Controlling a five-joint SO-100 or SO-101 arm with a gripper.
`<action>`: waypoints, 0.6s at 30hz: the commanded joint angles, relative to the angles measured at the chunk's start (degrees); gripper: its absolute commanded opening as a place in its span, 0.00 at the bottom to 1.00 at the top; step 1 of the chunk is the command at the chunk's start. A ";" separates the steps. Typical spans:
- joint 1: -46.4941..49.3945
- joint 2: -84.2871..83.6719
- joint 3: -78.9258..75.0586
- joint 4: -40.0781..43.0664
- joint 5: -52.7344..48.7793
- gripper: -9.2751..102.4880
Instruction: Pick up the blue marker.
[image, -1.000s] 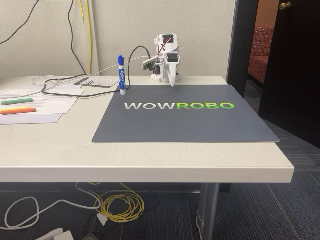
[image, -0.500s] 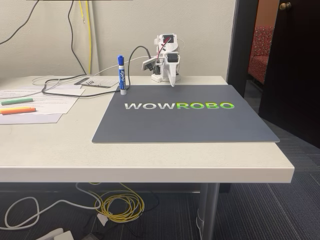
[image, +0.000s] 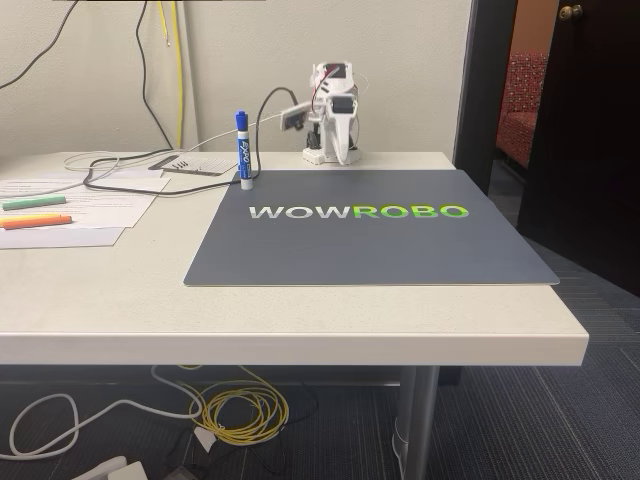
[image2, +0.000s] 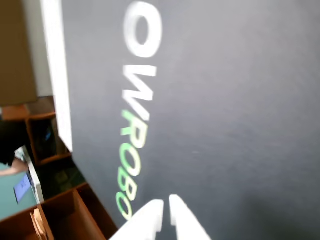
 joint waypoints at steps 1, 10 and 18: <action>2.37 3.52 -7.82 2.81 -6.15 0.08; 11.07 3.52 -11.34 3.34 -30.94 0.08; 16.96 3.52 -10.28 1.14 -47.64 0.08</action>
